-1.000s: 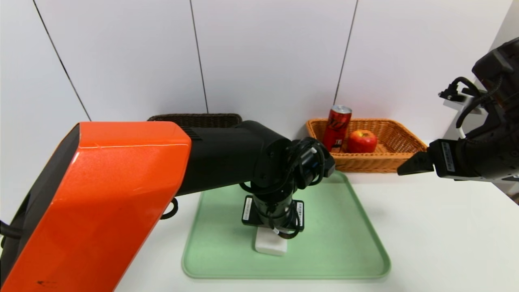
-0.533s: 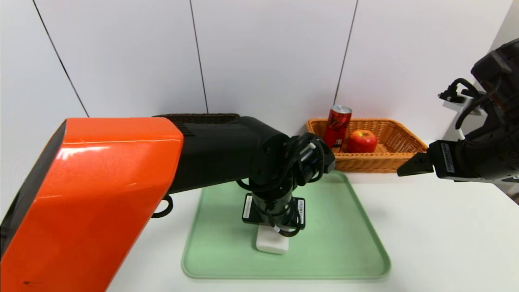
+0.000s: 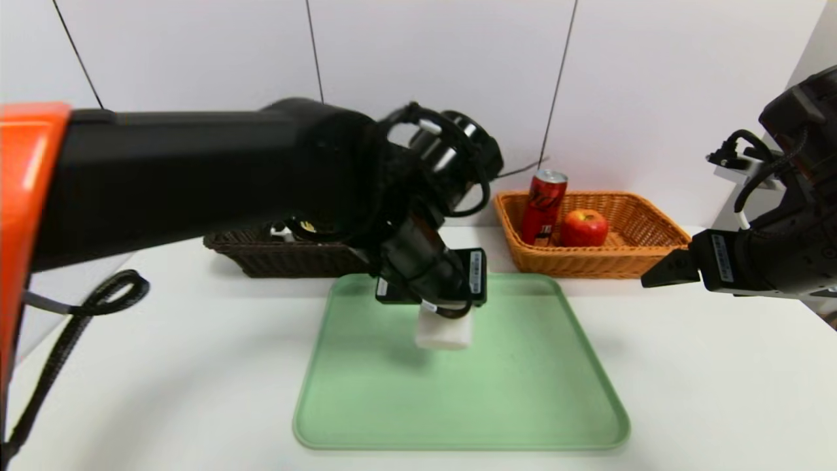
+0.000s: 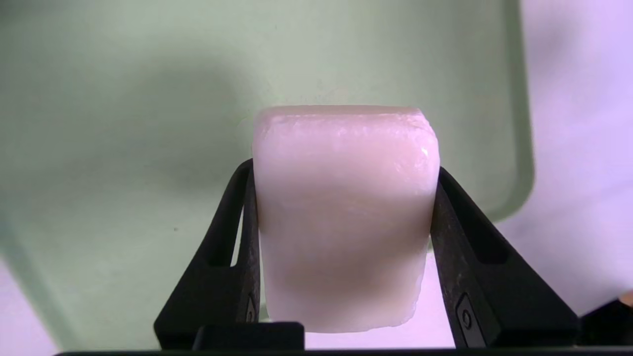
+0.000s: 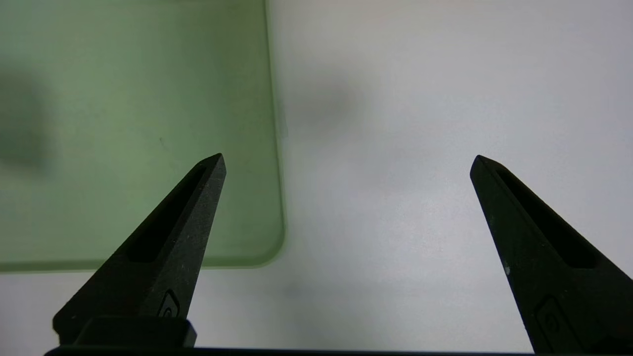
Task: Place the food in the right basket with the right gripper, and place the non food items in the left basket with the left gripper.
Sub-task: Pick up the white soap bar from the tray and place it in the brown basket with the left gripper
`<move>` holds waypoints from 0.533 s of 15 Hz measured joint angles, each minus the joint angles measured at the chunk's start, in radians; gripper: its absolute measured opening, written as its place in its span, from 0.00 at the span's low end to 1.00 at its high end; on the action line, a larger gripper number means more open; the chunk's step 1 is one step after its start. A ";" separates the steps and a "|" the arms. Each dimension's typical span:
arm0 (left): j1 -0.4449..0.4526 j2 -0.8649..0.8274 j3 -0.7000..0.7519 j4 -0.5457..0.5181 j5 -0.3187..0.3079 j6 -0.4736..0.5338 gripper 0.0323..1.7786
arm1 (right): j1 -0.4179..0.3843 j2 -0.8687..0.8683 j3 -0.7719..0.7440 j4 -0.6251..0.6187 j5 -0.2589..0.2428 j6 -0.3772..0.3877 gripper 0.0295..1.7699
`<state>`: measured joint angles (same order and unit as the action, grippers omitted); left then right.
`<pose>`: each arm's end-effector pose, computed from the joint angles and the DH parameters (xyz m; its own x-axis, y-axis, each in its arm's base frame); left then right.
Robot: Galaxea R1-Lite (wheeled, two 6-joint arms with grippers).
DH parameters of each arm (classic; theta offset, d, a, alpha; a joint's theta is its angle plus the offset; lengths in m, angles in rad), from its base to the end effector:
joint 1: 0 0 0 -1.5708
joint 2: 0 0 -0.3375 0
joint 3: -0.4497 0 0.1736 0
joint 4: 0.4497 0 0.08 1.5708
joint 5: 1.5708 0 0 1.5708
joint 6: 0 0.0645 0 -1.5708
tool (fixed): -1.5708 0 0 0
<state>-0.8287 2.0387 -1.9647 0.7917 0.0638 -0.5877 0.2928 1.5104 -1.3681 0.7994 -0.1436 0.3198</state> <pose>0.2783 -0.2974 0.2550 0.4841 -0.4336 -0.7600 0.3035 0.8979 -0.3189 0.2226 0.0575 0.2731 0.5989 0.0311 -0.8002 0.0487 0.9960 0.0751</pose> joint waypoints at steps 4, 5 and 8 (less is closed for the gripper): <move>0.143 -0.105 0.003 -0.124 -0.034 0.197 0.54 | 0.000 -0.001 0.001 0.000 0.000 -0.009 0.97; 0.182 -0.122 0.005 -0.156 -0.035 0.239 0.53 | 0.001 -0.001 0.001 0.000 0.000 -0.009 0.97; 0.291 -0.140 0.008 -0.240 -0.039 0.291 0.53 | 0.001 -0.001 0.001 0.000 -0.001 -0.009 0.97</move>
<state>-0.5379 1.8991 -1.9566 0.5513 0.0245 -0.2966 0.2938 1.5096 -1.3666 0.7989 -0.1443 0.3106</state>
